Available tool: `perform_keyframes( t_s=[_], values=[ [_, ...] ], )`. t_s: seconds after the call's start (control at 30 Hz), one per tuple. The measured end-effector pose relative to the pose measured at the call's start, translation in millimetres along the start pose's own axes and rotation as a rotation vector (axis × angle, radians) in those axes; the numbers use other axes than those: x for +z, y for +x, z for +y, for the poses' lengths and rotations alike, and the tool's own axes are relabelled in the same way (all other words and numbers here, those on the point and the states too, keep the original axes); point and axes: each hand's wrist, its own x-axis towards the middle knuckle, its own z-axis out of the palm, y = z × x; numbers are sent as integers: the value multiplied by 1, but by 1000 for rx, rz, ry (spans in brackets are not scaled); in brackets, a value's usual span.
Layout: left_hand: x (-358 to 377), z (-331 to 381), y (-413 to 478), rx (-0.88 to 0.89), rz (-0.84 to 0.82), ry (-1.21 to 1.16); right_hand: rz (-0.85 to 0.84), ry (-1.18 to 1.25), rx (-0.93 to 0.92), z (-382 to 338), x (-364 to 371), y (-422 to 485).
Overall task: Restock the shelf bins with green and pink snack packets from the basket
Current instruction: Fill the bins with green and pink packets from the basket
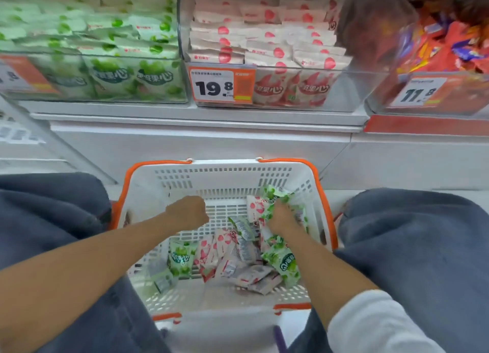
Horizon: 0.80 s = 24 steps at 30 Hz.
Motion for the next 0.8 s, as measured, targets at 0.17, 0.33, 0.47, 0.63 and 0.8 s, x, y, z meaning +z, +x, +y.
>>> perform_keyframes(
  t_s=[0.17,0.33,0.47,0.63,0.8],
  values=[
    [10,4,-1,17,-60,-9,-85,-407,-125,4,6,14],
    [9,7,-2,26,-75,-81,190,-324,-183,-2,-15,9],
    [0,13,-4,-46,-104,-385,143,325,-155,-27,-45,-15],
    [-11,25,-10,-172,-194,-1020,-209,1055,-59,-64,-52,-44],
    [-27,16,-6,-222,327,-1321,-391,835,-240,-91,-63,-65]
  ],
)
